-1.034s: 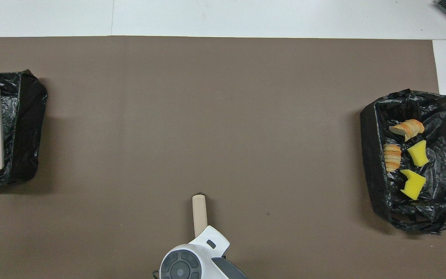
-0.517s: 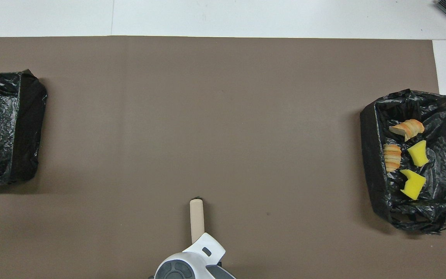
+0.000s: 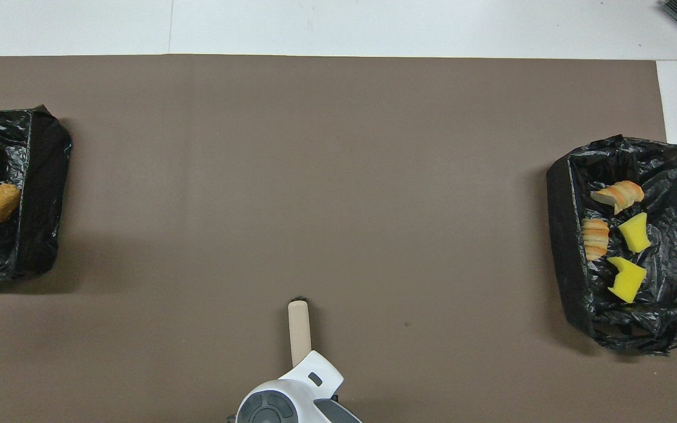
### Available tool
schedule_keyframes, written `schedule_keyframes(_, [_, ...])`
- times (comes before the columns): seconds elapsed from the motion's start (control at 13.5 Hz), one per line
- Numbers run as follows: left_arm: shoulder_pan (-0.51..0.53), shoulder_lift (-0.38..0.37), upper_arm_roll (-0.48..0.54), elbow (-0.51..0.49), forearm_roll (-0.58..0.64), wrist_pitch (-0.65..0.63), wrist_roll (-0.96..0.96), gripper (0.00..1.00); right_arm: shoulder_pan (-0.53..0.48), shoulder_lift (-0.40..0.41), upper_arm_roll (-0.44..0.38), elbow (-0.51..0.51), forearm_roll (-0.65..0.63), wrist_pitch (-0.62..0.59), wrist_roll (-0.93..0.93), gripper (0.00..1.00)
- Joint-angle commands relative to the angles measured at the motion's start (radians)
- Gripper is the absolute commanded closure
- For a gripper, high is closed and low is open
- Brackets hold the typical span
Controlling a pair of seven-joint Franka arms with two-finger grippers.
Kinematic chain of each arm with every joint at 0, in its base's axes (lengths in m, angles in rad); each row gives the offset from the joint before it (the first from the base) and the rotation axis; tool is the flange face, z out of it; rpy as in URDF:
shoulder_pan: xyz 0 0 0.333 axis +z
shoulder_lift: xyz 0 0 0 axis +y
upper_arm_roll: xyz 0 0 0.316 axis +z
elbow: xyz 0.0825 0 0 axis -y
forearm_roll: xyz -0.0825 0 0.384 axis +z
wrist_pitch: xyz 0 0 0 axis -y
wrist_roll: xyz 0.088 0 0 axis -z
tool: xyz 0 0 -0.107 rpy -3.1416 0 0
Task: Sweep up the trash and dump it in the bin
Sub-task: 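Tip the dustpan over the bin with the left gripper, then bring the empty dustpan back to the table center with the left gripper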
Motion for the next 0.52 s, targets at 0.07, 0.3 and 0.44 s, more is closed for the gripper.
schedule_keyframes(0.07, [-0.022,-0.020,0.013,-0.003,0.098,0.008,-0.029,1.00,-0.029,-0.007,-0.001,0.036,-0.002,-0.045,0.010,0.00])
schedule_keyframes(0.3, [-0.023,-0.050,0.014,0.006,0.102,-0.001,-0.026,1.00,-0.102,-0.062,-0.001,0.055,0.000,-0.096,-0.013,0.00])
schedule_keyframes(0.44, [-0.023,-0.084,0.008,0.008,0.089,-0.001,-0.024,1.00,-0.196,-0.122,-0.001,0.055,0.012,-0.160,-0.101,0.00])
